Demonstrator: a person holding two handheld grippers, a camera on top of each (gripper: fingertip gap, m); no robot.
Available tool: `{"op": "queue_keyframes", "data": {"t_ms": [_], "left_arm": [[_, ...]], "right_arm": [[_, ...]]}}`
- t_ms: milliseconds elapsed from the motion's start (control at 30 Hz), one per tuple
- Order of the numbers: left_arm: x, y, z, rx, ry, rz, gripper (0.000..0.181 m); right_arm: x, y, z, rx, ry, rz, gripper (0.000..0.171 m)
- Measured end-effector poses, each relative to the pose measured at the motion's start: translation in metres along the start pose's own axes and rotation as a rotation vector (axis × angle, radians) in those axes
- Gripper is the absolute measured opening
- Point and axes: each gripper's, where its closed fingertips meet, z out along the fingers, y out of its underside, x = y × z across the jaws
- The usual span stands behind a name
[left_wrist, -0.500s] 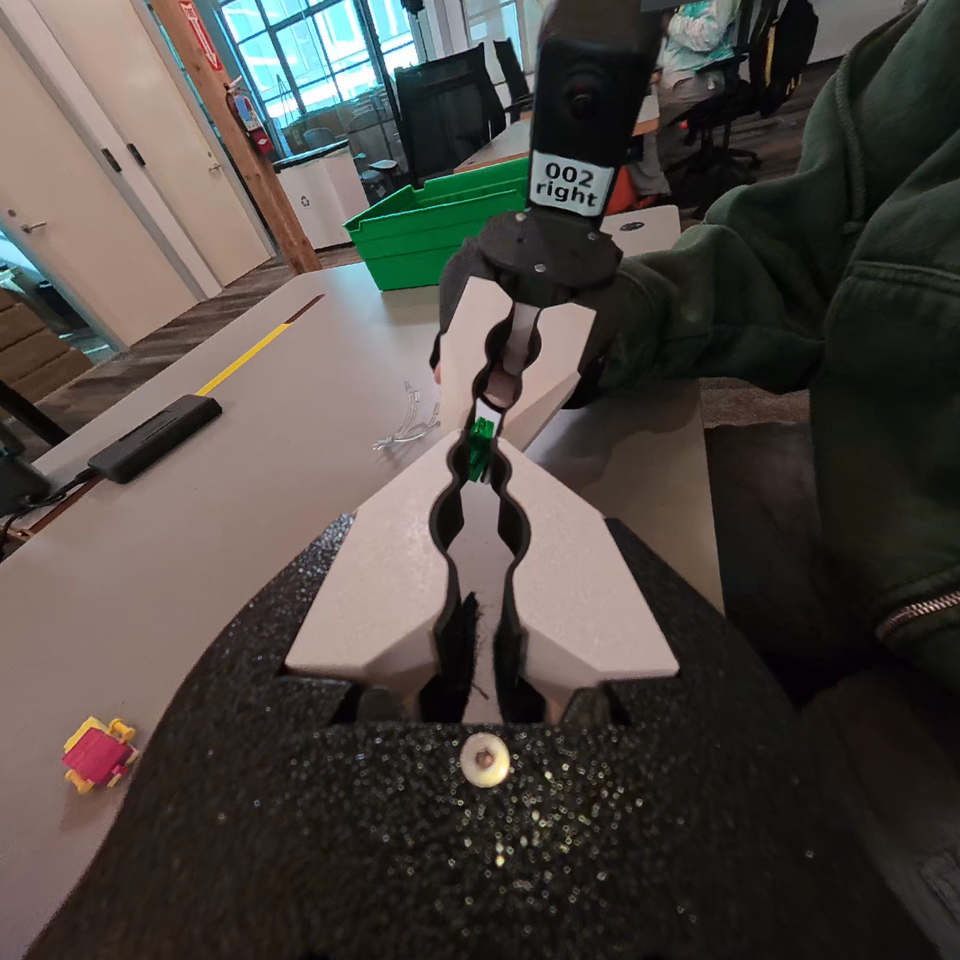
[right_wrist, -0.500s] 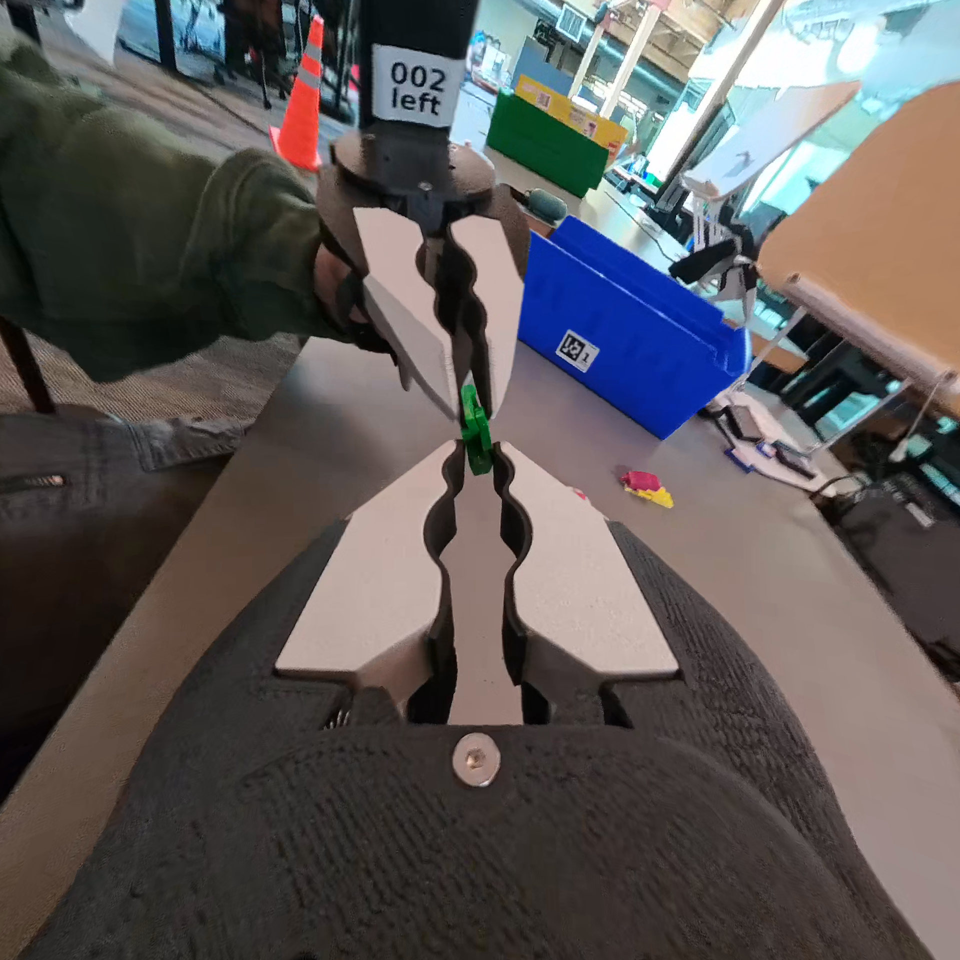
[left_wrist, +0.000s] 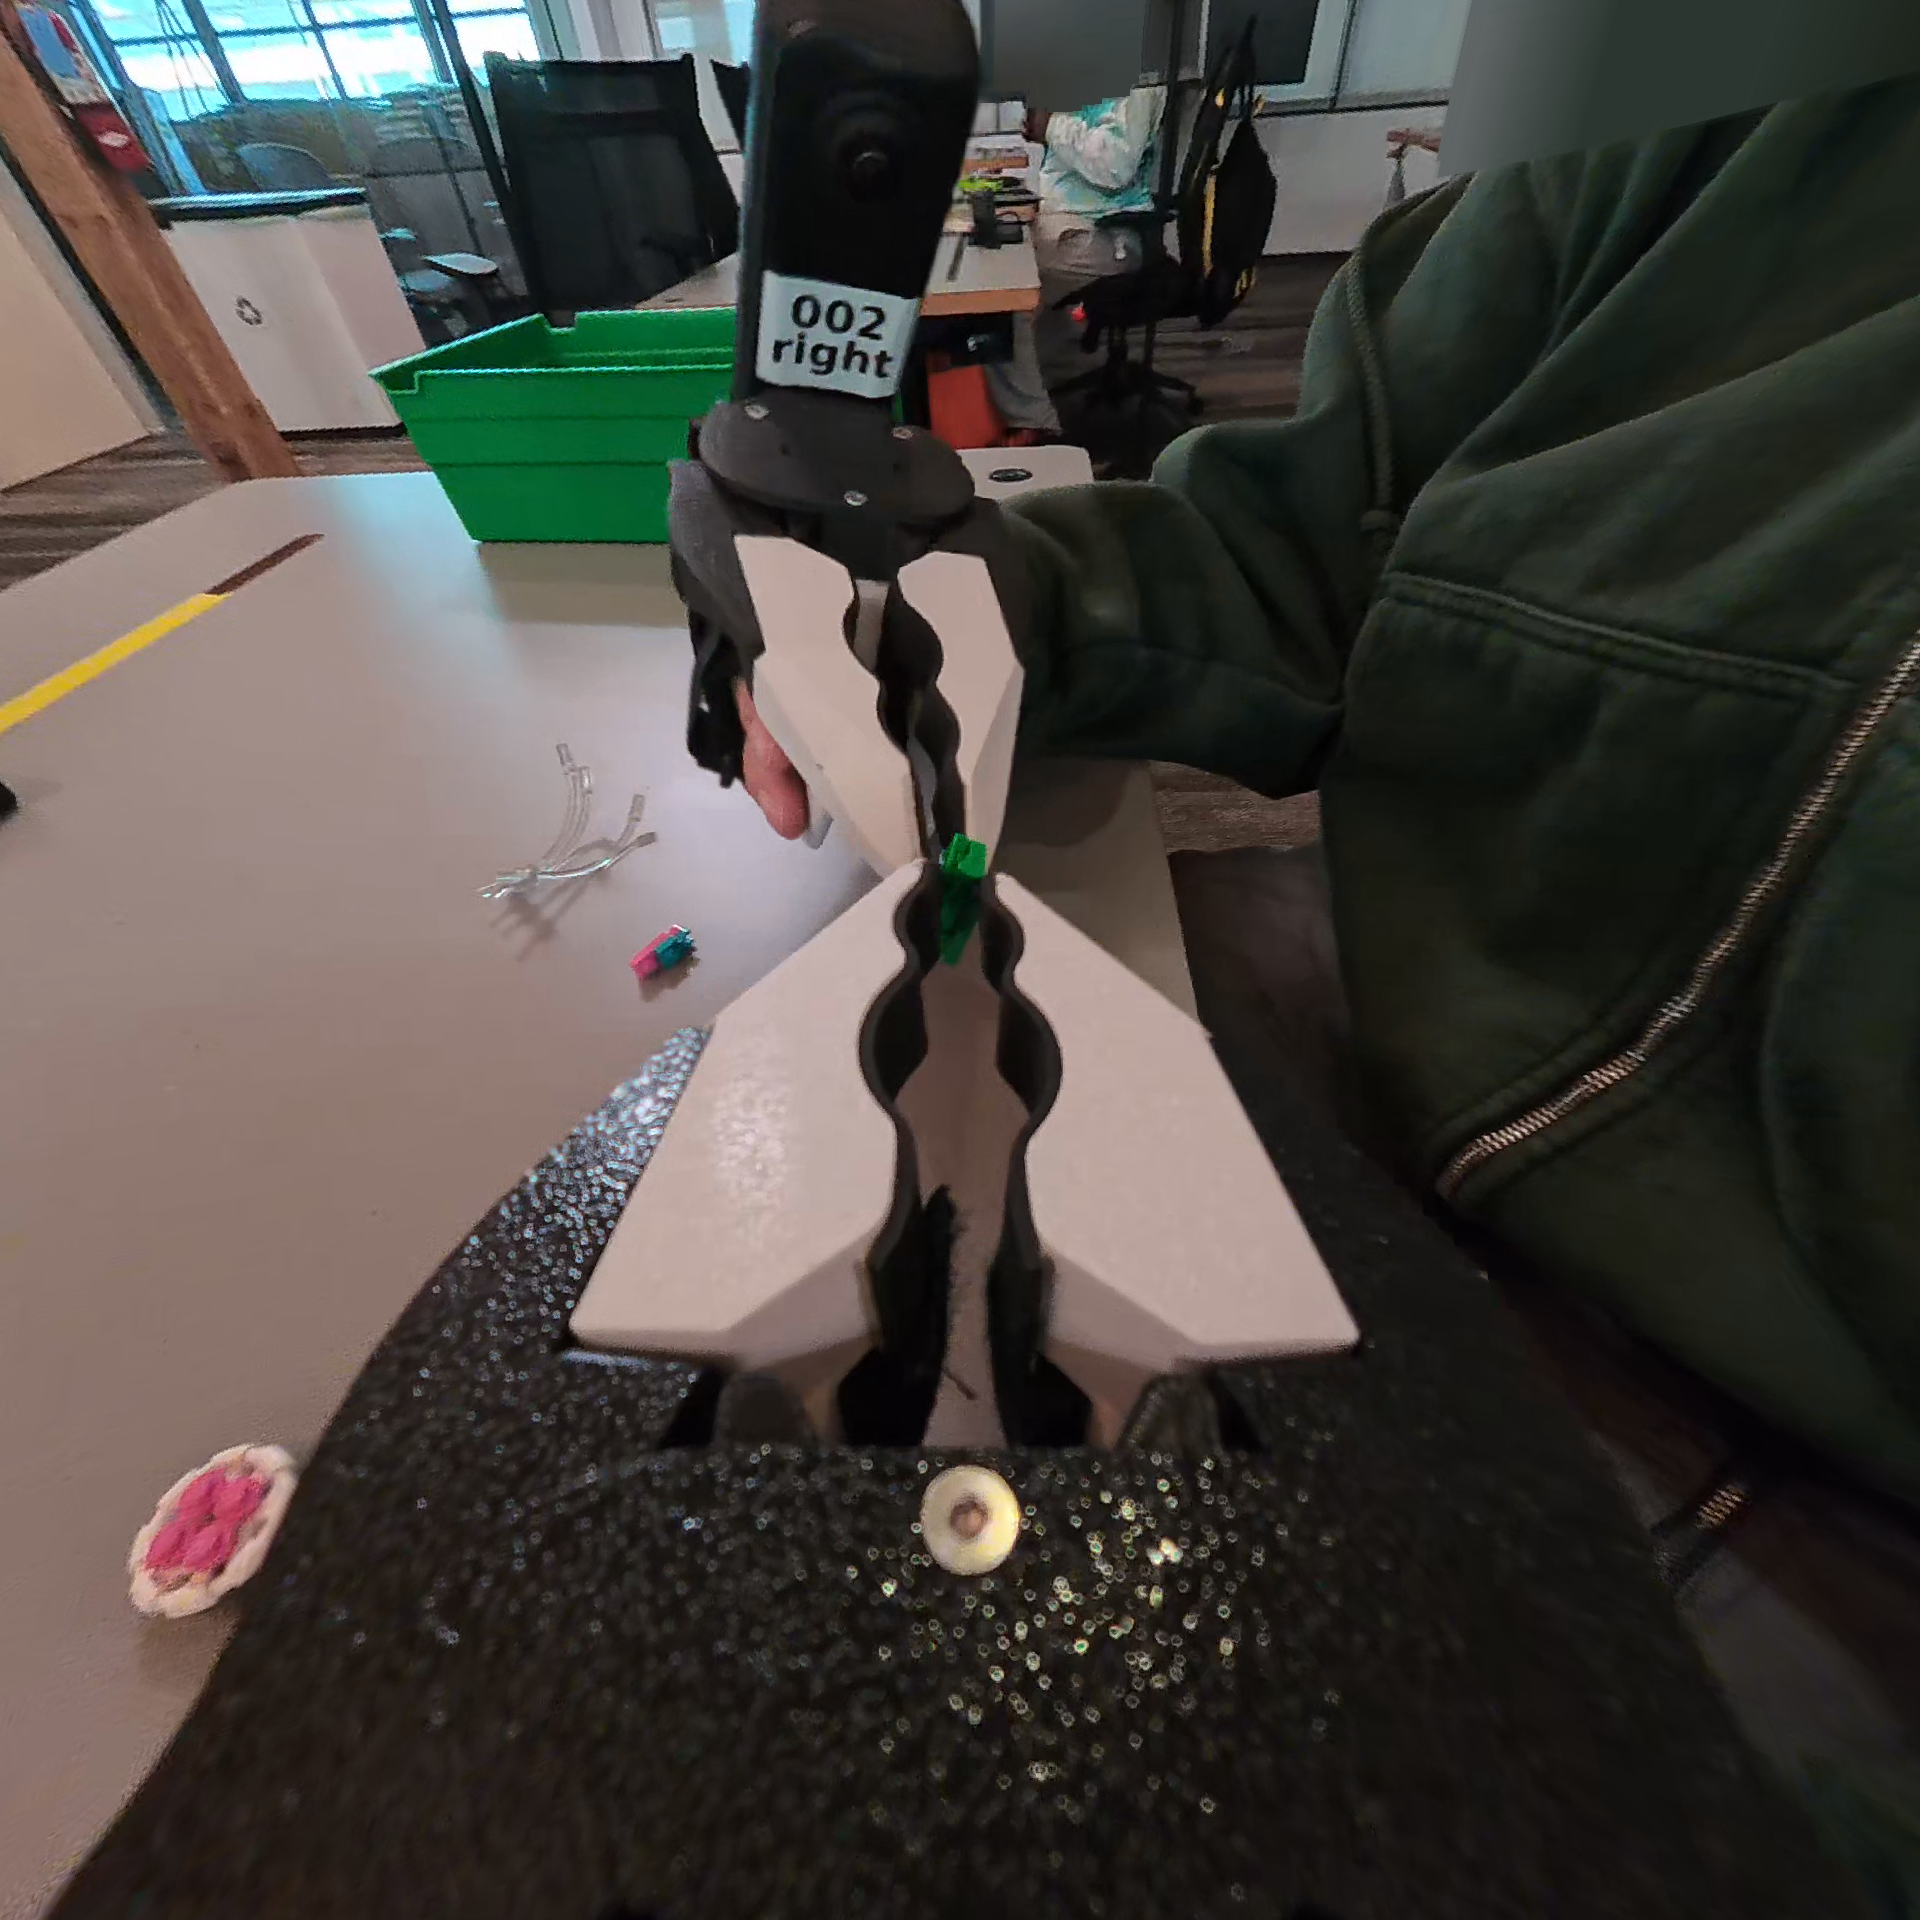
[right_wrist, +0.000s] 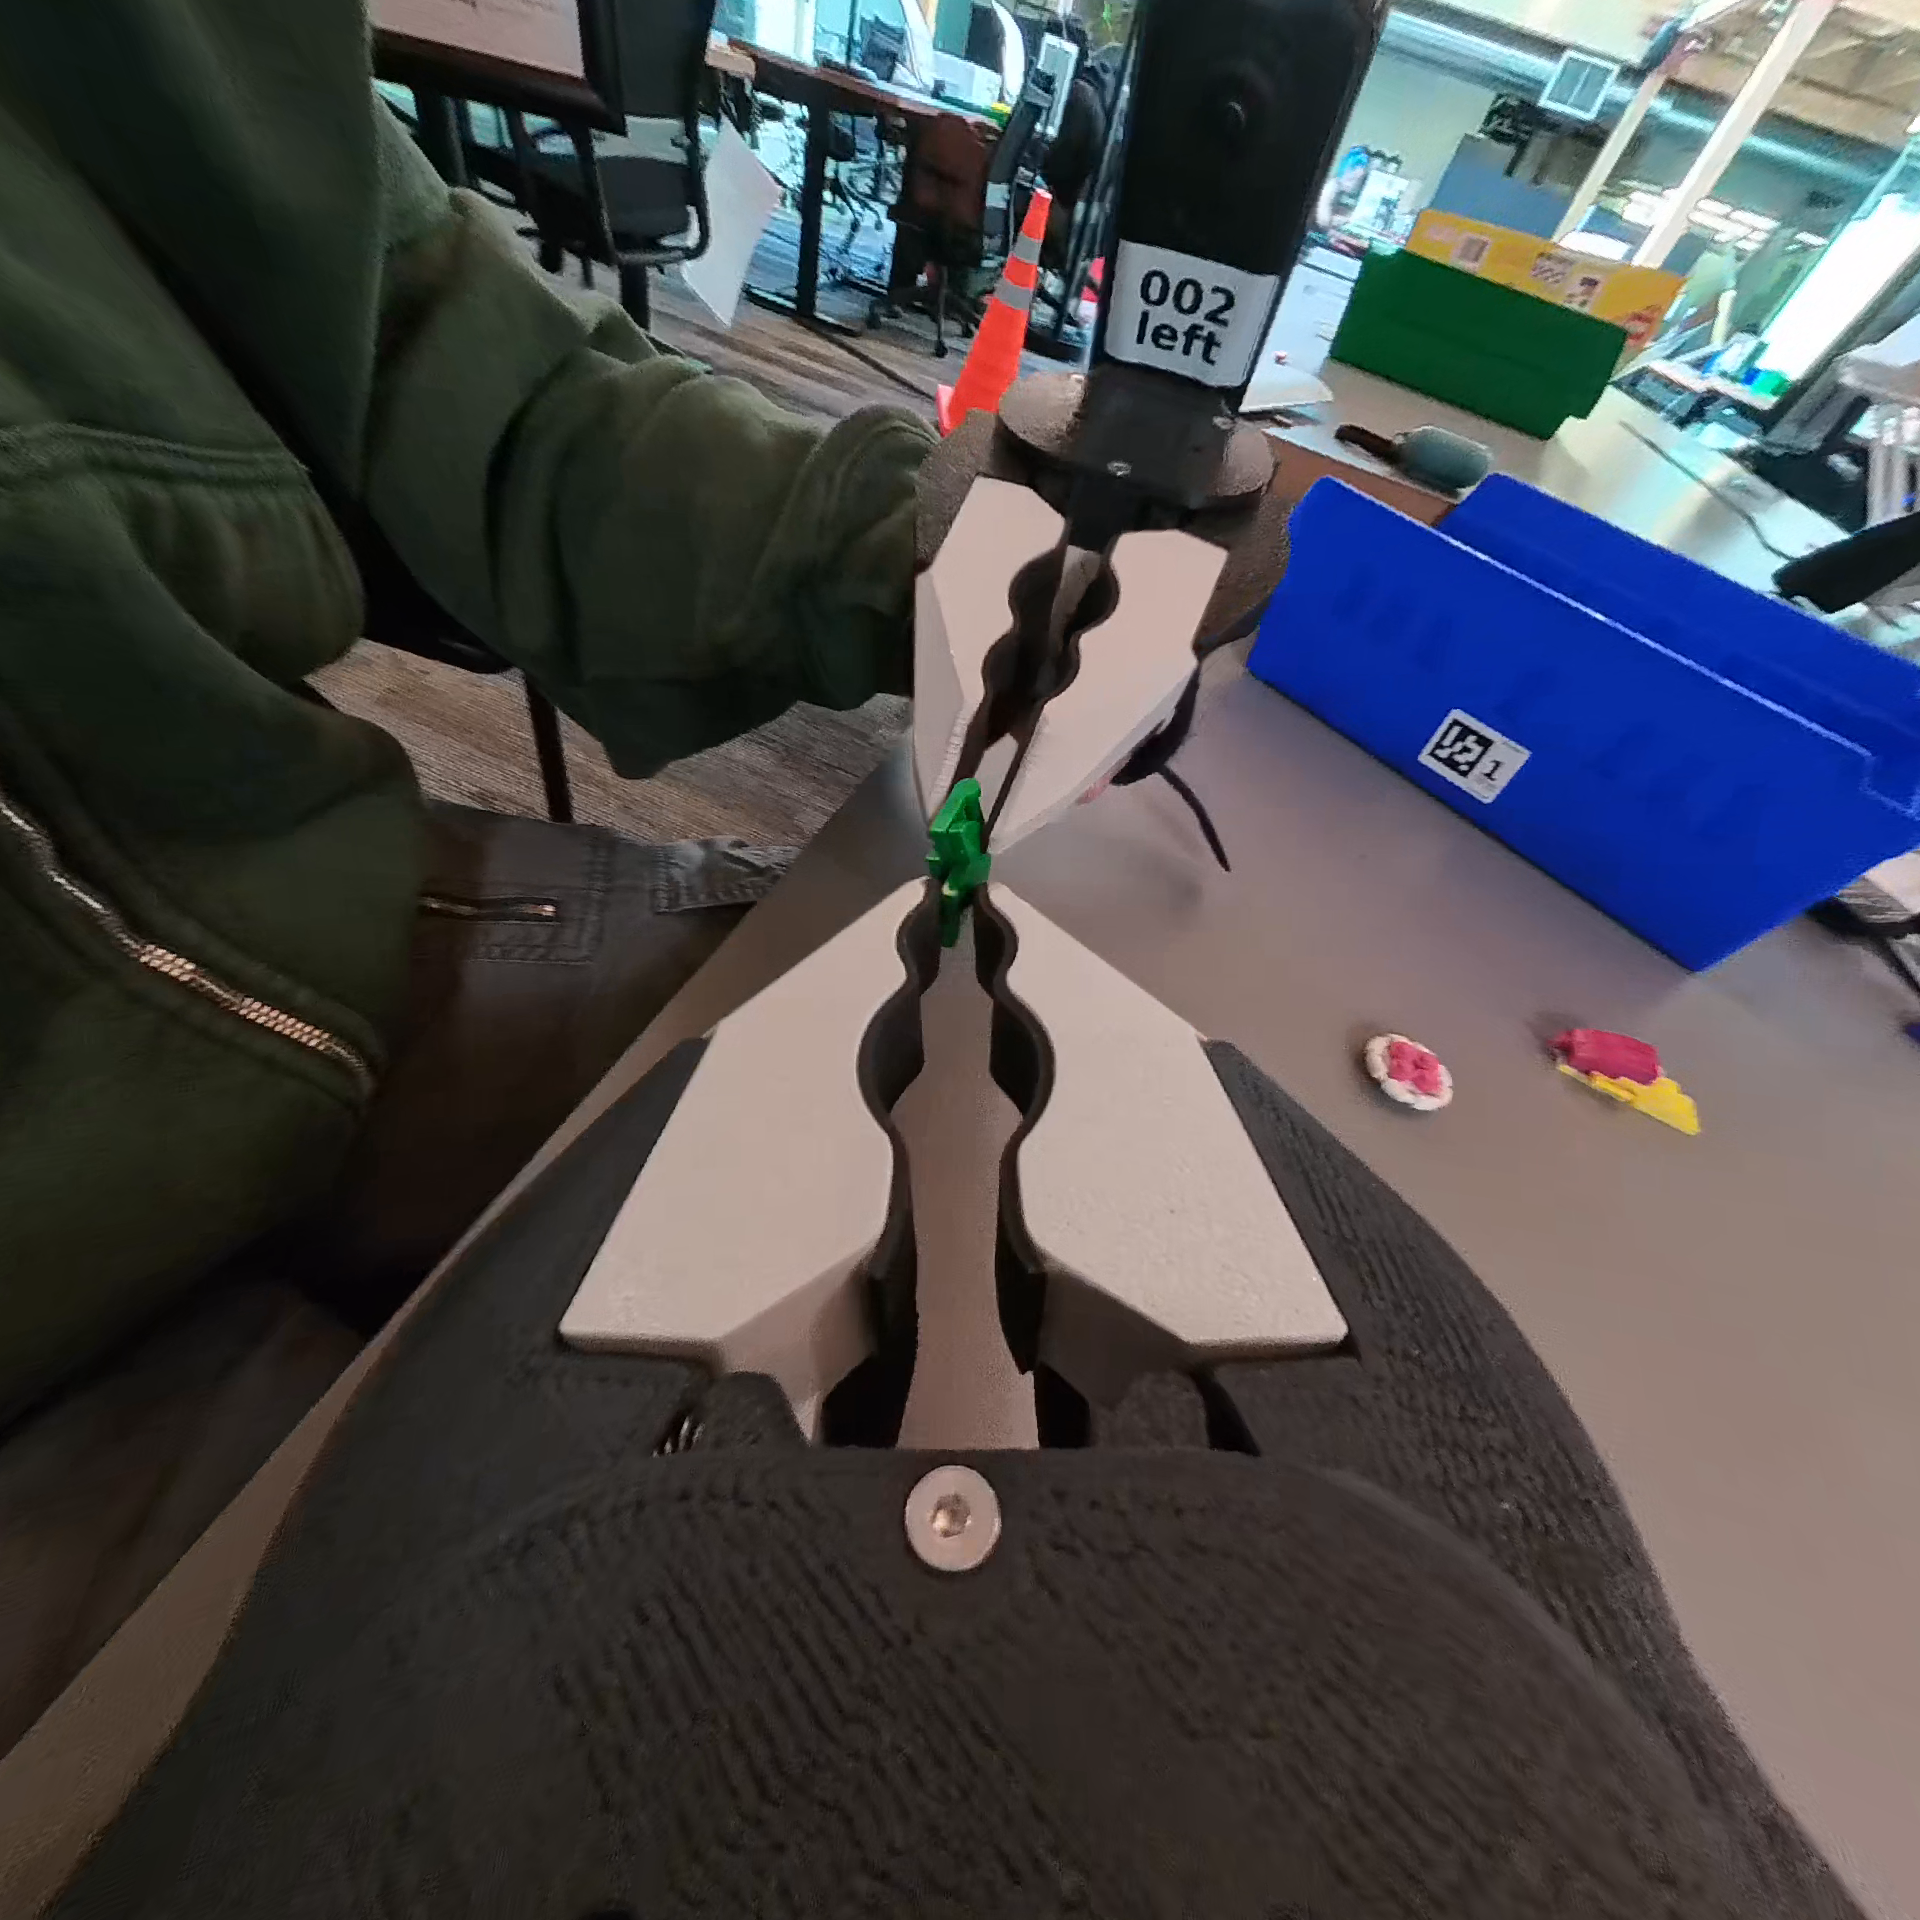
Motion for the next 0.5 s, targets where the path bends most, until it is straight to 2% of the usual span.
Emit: {"op": "queue_keyframes", "data": {"t_ms": [133, 267, 367, 500], "left_arm": [[0.002, 0.0, 0.001, 0.006, 0.019, -0.018, 0.005], [-0.014, 0.0, -0.001, 0.0, -0.095, -0.029, 0.006], [-0.015, -0.002, -0.003, -0.055, -0.149, 0.075, 0.019], [-0.024, 0.003, -0.004, -0.194, -0.251, 0.168, 0.02]], "right_arm": [[-0.001, 0.0, -0.001, 0.015, -0.039, 0.071, 0.003], [0.017, 0.003, -0.006, -0.021, 0.086, 0.041, 0.0], [0.027, 0.009, -0.008, -0.074, 0.166, -0.011, 0.0], [0.031, 0.008, -0.009, -0.093, 0.218, -0.075, 0.0]]}}
